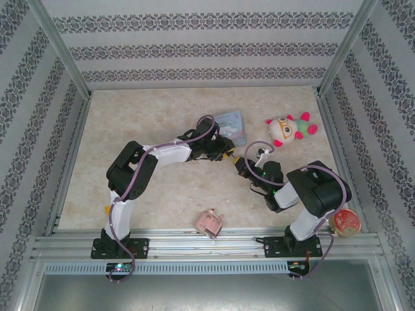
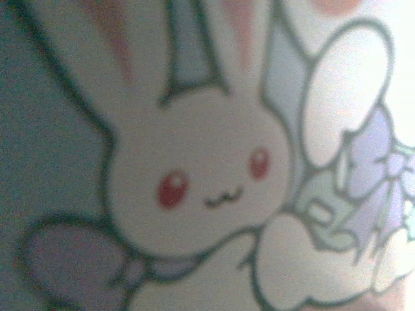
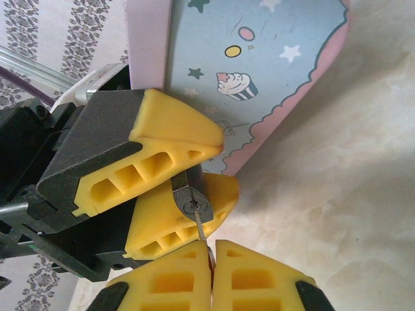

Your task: Unlock the padlock with the key

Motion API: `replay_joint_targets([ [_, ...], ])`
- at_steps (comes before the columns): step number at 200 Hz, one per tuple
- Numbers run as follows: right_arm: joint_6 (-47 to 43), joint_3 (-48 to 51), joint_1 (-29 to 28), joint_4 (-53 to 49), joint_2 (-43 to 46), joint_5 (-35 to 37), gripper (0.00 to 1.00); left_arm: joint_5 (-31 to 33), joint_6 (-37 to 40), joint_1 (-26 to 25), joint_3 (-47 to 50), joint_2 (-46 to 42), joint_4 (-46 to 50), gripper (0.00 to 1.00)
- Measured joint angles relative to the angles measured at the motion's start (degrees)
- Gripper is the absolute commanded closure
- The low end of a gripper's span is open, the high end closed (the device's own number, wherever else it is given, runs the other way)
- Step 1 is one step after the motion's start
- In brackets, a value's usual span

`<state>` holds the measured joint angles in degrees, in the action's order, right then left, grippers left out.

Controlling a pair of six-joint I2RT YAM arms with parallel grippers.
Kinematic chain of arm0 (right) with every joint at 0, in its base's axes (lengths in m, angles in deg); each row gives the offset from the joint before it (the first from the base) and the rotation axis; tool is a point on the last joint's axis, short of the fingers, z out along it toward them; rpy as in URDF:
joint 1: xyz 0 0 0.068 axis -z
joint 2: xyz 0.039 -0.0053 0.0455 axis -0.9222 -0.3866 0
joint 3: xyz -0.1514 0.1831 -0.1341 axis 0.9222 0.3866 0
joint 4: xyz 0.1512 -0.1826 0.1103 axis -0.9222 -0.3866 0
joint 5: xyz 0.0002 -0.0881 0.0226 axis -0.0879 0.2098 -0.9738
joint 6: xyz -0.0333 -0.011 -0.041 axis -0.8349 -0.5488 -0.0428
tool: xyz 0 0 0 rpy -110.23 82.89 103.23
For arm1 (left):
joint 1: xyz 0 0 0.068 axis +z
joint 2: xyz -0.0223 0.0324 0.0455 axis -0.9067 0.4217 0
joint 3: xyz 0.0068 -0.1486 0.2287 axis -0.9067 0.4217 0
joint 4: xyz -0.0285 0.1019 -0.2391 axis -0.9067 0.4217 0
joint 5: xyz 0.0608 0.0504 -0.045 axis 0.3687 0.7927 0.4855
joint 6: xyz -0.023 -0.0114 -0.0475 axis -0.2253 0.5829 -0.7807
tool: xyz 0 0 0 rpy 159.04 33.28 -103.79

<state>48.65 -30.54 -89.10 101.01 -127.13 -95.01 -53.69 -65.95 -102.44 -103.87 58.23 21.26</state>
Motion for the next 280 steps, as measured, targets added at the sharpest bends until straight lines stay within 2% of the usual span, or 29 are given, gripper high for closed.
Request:
replay_joint_targets([
  [133,-0.44,-0.37,-0.02,0.44,-0.7,0.52,1.0,0.22,0.02,0.11,0.0,0.0,0.0,0.8],
  [225,-3.56,-2.73,-0.87,-3.1,-0.85,-0.07,1.0,0.81,2.23,0.66,-1.11,0.33,2.91,0.8],
  [280,2.95,-4.46,1.77,0.98,-7.19,-4.37,1.0,3.23,5.68,0.61,-2.32,1.77,3.89,0.7],
])
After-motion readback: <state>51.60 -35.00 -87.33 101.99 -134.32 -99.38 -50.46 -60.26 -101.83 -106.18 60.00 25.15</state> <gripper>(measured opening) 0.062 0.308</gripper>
